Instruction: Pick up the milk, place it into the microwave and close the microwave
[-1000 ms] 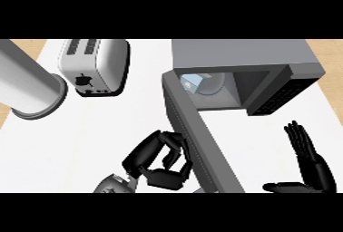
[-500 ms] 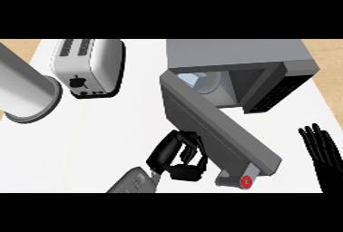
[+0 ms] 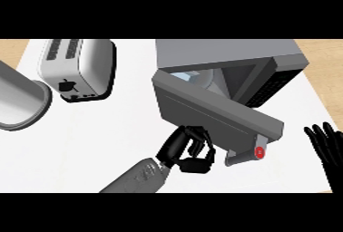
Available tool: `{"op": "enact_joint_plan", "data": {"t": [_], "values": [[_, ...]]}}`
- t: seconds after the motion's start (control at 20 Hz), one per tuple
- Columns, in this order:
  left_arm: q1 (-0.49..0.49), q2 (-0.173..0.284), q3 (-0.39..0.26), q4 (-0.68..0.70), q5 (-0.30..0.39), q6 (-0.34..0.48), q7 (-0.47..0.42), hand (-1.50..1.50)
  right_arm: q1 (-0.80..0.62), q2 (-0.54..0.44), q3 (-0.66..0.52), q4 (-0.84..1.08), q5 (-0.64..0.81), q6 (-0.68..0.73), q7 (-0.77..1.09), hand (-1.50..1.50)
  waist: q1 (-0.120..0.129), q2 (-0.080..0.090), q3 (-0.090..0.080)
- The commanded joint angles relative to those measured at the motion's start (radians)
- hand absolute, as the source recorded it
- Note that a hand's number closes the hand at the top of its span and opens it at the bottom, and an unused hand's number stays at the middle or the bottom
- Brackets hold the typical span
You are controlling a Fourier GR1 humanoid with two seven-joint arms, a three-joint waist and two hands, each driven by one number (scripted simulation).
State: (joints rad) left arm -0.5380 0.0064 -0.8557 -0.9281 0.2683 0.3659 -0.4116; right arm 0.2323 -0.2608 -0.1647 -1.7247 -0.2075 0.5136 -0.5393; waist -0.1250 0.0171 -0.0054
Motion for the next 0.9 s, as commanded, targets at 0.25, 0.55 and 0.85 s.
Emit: {"op": "enact_joint_plan", "data": {"t": [0.25,0.55,0.85], "values": [[-0.115,-0.006,-0.049,-0.021,0.217,0.159,-0.053,1.5,-0.023,-0.057,0.02,-0.098,-0.066,0.058,0.099,-1.5,-0.06,0.012,-0.002],[-0.176,-0.006,-0.013,-0.014,0.322,0.314,-0.067,1.5,-0.073,-0.105,-0.007,-0.129,-0.1,0.063,0.145,-1.5,-0.085,0.02,-0.002],[-0.281,-0.006,0.018,0.048,0.42,0.363,-0.044,-1.5,-0.12,-0.131,-0.046,-0.127,-0.155,0.062,0.164,-1.5,-0.11,0.032,0.001]]}}
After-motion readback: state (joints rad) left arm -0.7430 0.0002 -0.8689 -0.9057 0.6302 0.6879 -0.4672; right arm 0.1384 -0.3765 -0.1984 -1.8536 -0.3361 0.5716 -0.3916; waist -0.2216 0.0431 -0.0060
